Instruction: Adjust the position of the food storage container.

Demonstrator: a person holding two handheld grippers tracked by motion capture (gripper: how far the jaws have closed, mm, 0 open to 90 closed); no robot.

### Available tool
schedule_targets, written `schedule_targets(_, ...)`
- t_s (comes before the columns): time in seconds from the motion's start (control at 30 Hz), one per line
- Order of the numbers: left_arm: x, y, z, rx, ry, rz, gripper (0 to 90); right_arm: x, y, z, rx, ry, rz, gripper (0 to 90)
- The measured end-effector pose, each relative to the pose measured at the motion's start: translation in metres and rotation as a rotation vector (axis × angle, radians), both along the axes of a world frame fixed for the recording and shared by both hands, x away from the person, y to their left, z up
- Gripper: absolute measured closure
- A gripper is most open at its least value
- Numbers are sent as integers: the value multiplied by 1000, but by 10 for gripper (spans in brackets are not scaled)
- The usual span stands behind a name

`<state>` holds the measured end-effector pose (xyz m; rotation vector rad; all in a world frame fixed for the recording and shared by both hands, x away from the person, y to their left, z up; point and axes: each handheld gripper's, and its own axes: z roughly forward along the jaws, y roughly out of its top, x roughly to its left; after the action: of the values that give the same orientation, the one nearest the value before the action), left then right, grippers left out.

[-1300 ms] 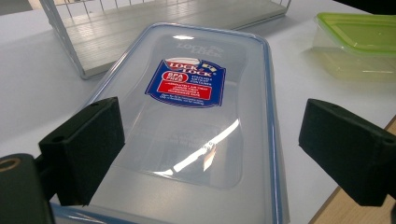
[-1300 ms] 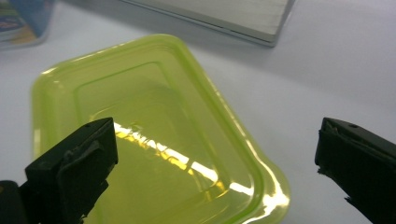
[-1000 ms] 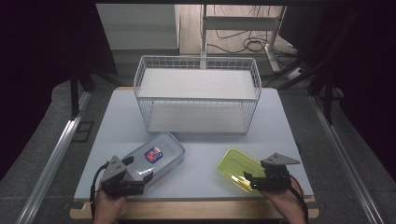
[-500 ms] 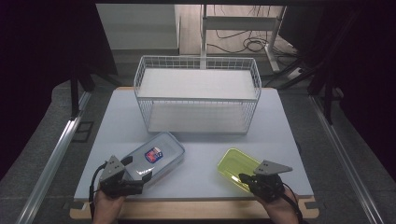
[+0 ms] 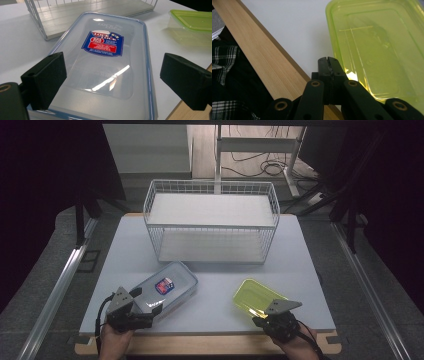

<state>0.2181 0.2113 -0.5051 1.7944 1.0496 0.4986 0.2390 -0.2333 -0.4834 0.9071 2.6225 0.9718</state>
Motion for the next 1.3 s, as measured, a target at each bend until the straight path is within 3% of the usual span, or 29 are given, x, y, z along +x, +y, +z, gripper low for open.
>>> schedule_targets(0.03, 0, 0, 0, 2, 3, 0, 69, 1, -2, 0, -28, -8, 0, 897)
schedule_targets(0.23, 0, -1, -1, 12, 6, 0, 69, 7, -16, 2, -43, -19, -42, 897)
schedule_targets(0.5, 1, -1, -1, 11, 14, 1, 69, 21, -42, 2, -64, -23, -160, 897)
schedule_targets(0.57, 1, -1, -1, 9, 15, 1, 69, 24, -47, 0, -67, -5, -190, 897)
schedule_targets(0.6, 1, 0, -1, 8, 15, 2, 69, 25, -49, 1, -32, 32, -195, 896)
schedule_targets(0.63, 1, 0, -1, 7, 16, 3, 69, 25, -49, 1, -32, 32, -195, 896)
schedule_targets(0.67, 1, 0, -1, 8, 16, 5, 69, 24, -45, 4, 6, 56, -198, 896)
schedule_targets(0.73, 1, 0, -1, 8, 17, 7, 69, 22, -41, 7, 15, 53, -188, 895)
schedule_targets(0.83, 1, -1, -1, 12, 16, 7, 69, 20, -26, 14, 48, 26, -150, 896)
schedule_targets(1.0, 2, -2, -1, 9, 20, 7, 66, 29, 3, 22, 87, -24, -79, 885)
schedule_targets(1.13, 2, -3, -1, 14, 21, 4, 65, 47, 25, 24, 63, -89, -42, 890)
schedule_targets(1.2, 2, -3, -1, 15, 20, 6, 65, 57, 37, 24, 68, -92, -37, 894)
schedule_targets(1.23, 2, -2, -1, 13, 21, 6, 65, 67, 52, 20, 42, -86, -24, 895)
schedule_targets(1.3, 2, -2, -1, 11, 21, 6, 65, 70, 56, 18, 29, -84, -20, 895)
